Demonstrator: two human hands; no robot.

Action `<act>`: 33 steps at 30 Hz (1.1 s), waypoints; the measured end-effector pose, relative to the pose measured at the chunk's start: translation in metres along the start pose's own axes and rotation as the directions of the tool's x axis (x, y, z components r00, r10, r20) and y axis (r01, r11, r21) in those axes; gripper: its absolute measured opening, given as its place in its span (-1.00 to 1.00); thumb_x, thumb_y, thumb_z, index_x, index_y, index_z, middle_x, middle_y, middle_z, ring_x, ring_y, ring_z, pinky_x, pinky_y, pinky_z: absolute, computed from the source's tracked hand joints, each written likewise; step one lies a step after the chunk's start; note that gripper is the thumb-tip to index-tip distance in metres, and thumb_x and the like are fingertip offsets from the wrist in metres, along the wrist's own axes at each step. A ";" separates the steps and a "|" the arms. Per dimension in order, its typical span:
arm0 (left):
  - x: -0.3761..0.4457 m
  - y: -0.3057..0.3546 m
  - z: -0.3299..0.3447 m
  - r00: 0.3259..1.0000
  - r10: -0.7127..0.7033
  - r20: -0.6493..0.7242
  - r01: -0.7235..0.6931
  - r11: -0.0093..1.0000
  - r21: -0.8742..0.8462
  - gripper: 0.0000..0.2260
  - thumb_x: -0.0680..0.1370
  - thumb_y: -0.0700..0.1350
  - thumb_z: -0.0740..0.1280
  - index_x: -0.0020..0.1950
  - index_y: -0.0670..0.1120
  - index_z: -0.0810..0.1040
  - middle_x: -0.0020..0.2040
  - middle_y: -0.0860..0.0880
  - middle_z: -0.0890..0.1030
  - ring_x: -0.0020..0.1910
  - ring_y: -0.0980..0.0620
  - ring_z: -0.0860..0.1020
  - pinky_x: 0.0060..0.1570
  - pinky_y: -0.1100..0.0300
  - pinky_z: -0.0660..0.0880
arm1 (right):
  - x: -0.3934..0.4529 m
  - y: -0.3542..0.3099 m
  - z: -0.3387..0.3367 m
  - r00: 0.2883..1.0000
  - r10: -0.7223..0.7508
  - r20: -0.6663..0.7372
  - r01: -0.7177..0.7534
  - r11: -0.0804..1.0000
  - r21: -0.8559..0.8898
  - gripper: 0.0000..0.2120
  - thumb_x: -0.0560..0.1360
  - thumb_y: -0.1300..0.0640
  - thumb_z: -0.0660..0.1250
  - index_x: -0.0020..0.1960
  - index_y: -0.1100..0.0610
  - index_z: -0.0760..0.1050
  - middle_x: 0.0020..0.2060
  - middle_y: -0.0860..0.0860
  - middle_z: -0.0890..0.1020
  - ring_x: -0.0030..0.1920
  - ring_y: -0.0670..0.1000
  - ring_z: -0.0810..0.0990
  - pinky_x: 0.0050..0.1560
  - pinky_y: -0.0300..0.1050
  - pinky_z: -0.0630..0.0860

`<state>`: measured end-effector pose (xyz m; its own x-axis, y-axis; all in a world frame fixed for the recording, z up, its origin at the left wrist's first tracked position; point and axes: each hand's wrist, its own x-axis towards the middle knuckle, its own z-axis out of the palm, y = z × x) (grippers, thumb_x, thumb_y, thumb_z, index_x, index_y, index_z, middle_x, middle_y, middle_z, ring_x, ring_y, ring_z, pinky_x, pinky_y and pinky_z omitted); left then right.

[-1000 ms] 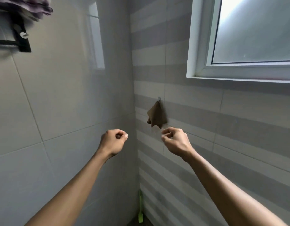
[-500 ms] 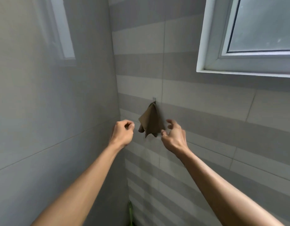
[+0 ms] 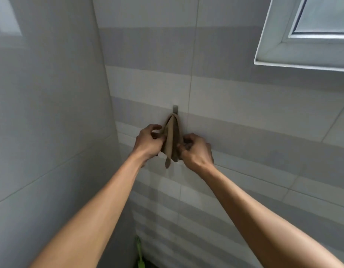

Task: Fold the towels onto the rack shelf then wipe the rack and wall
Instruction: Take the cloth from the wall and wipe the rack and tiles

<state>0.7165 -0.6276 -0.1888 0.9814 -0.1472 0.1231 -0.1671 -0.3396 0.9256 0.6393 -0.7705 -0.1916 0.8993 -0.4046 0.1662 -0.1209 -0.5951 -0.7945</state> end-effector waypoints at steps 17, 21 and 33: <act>-0.064 0.013 -0.059 0.998 0.037 -0.055 -0.048 0.977 -0.208 -0.82 0.43 -0.26 0.53 -0.21 -0.13 0.53 -0.42 0.04 0.63 -0.45 0.21 0.54 -0.35 0.36 0.49 | -0.012 -0.022 -0.060 0.999 0.036 0.024 -0.043 0.832 0.554 -0.78 0.62 0.05 0.24 -0.05 0.21 0.49 -0.26 0.14 0.50 -0.29 0.11 0.54 -0.43 0.00 0.59; -0.115 0.012 -0.085 0.991 -0.073 -0.112 0.062 0.993 -0.099 -0.82 0.47 -0.14 0.53 -0.14 -0.25 0.64 -0.22 -0.17 0.66 -0.29 0.01 0.55 -0.22 0.18 0.47 | -0.034 -0.012 -0.065 0.991 0.029 0.134 -0.089 0.879 0.468 -0.66 0.55 -0.02 0.32 -0.04 0.31 0.55 -0.30 0.15 0.52 -0.31 0.15 0.54 -0.36 0.09 0.55; -0.296 0.037 -0.064 0.877 -0.358 -0.321 0.226 0.897 -0.380 -0.75 0.61 -0.06 0.38 -0.03 -0.25 0.70 -0.20 -0.15 0.72 -0.33 0.02 0.65 -0.30 0.22 0.60 | -0.206 -0.039 -0.029 0.764 -0.384 0.519 0.124 0.876 0.465 -0.71 0.47 -0.13 0.29 -0.19 0.06 0.63 -0.33 0.01 0.64 -0.21 0.05 0.63 -0.12 0.13 0.68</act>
<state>0.4255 -0.5369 -0.1684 0.9507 0.2905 -0.1082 0.1084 0.0155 0.9940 0.4468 -0.6844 -0.1778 0.9514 0.2800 0.1283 0.2009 -0.2485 -0.9476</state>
